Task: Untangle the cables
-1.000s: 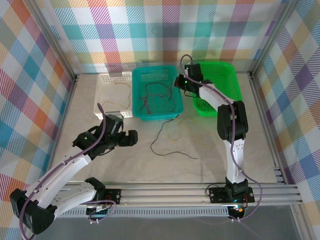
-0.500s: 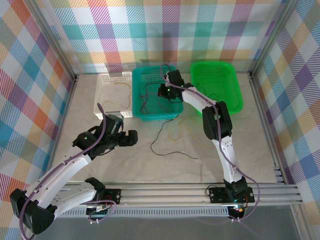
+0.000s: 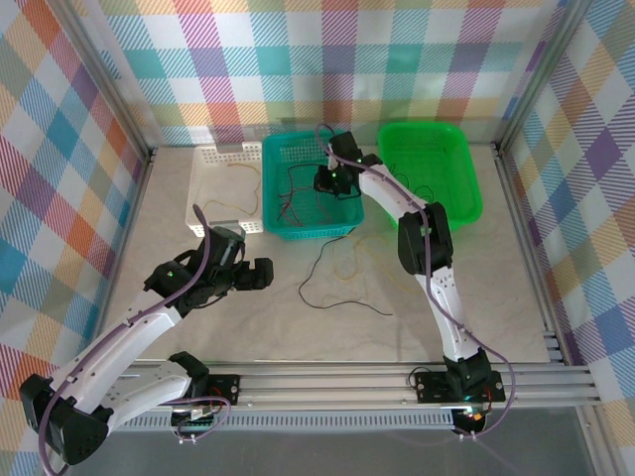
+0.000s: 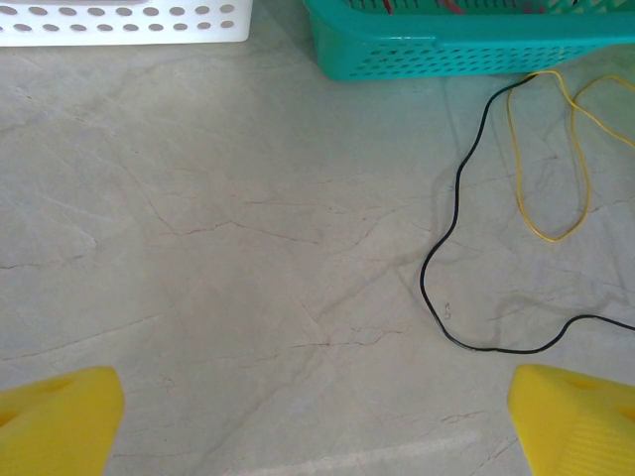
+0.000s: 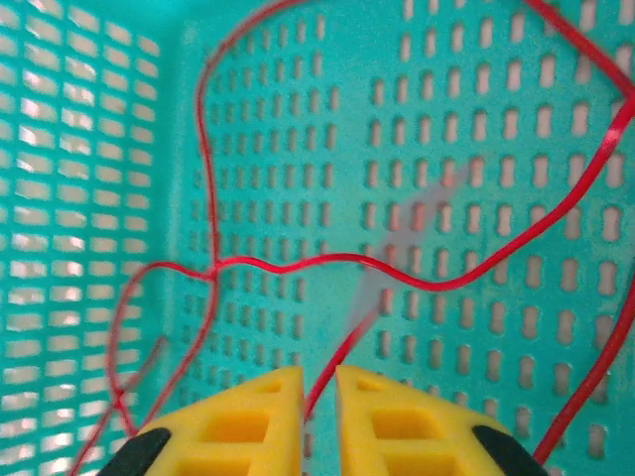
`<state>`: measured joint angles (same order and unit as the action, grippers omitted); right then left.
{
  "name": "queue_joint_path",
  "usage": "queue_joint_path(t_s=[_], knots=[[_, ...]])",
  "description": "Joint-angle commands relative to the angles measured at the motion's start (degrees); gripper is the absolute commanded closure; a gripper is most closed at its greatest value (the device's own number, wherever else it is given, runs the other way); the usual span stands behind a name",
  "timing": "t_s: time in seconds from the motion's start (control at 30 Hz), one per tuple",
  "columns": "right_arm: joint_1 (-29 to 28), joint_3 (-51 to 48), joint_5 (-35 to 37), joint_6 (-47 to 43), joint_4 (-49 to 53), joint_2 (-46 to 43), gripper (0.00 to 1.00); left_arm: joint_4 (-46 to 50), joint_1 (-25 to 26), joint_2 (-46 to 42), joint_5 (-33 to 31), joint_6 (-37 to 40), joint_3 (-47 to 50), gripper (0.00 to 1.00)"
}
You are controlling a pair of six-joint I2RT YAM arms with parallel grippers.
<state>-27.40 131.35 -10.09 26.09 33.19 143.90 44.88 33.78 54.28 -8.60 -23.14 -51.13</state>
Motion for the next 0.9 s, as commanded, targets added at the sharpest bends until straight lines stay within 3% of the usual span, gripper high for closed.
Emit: queue_joint_path(t_s=[0.0, 0.13, 0.4, 0.47, 0.7, 0.87], knots=[[-0.2, 3.5, 1.6, -1.9, 5.0, -6.1, 0.69, 0.1, 0.8, -0.4, -0.2, -0.1, -0.7, 0.01], [-0.2, 3.7, 3.8, -2.8, 6.0, -8.6, 0.52, 0.1, 0.8, -0.6, -0.2, -0.1, -0.7, 0.01], [-0.1, -2.4, 4.5, -4.6, 7.9, -19.4, 0.47, 0.6, 0.7, -0.6, 0.5, 0.0, -0.7, 0.01], [-0.1, -8.9, 5.6, -5.5, 7.7, -25.1, 0.46, 0.7, 0.8, -0.2, 1.6, 0.0, -0.6, 0.01], [-0.1, -46.6, 7.6, -7.4, 2.9, -50.0, 0.37, 1.3, 2.5, 1.8, 3.8, -0.1, -0.5, 0.01], [-0.4, -68.9, 8.7, -5.8, -0.1, -63.3, 0.35, 0.4, 6.7, 5.8, 4.2, -2.2, -0.1, 0.01]])
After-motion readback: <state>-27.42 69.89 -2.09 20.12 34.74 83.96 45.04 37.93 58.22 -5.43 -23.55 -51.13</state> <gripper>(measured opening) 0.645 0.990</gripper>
